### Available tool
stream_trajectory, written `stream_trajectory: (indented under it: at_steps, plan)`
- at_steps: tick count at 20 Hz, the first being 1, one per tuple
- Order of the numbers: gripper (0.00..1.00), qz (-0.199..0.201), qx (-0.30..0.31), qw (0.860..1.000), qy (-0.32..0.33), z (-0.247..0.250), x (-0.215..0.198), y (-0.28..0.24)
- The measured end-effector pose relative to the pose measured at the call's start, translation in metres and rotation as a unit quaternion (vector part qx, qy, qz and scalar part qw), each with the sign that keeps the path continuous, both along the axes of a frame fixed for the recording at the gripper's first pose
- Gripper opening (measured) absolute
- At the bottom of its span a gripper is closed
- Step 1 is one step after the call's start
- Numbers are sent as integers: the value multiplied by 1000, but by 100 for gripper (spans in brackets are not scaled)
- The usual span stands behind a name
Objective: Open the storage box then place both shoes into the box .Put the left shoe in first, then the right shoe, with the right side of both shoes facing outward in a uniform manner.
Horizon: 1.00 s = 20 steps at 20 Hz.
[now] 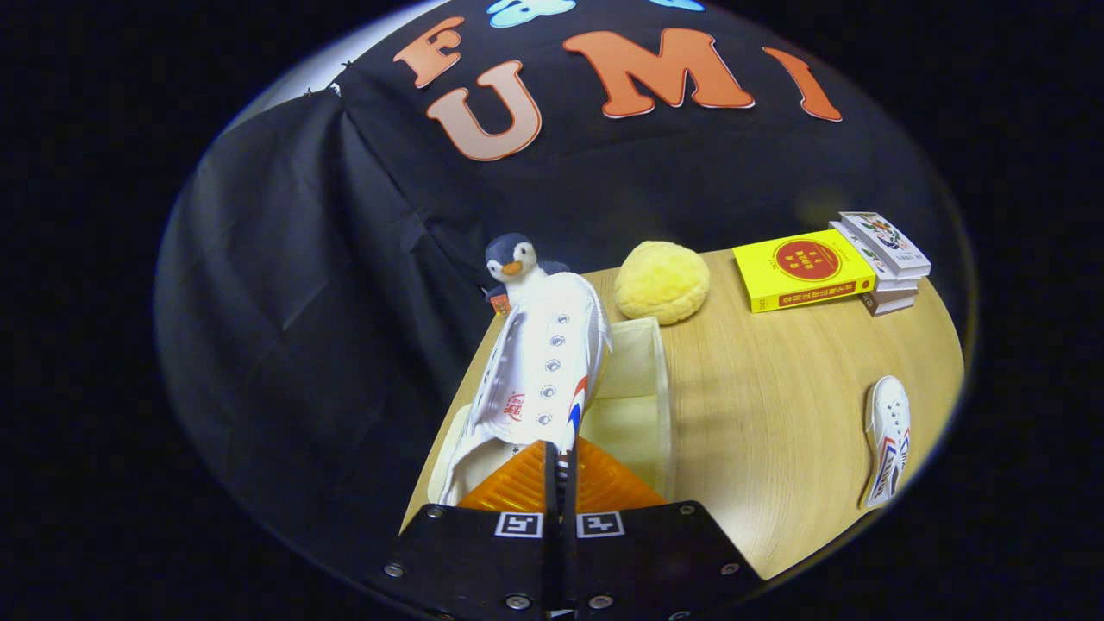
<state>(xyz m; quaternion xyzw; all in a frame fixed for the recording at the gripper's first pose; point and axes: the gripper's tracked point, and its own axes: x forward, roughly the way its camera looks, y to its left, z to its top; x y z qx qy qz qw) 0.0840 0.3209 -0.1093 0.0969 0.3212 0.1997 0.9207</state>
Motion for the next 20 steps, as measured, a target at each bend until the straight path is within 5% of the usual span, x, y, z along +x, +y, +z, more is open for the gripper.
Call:
stream_trajectory:
  at_steps: [10,12,13,17,20]
  plan:
    - [2,16,-59,996,66,-75,-6,51]
    - [15,26,-54,996,62,-69,-9,57]
    - [39,23,-62,997,50,-65,-7,55]
    - [95,16,-68,997,15,-44,0,42]
    - [99,4,-58,998,-5,-23,4,24]
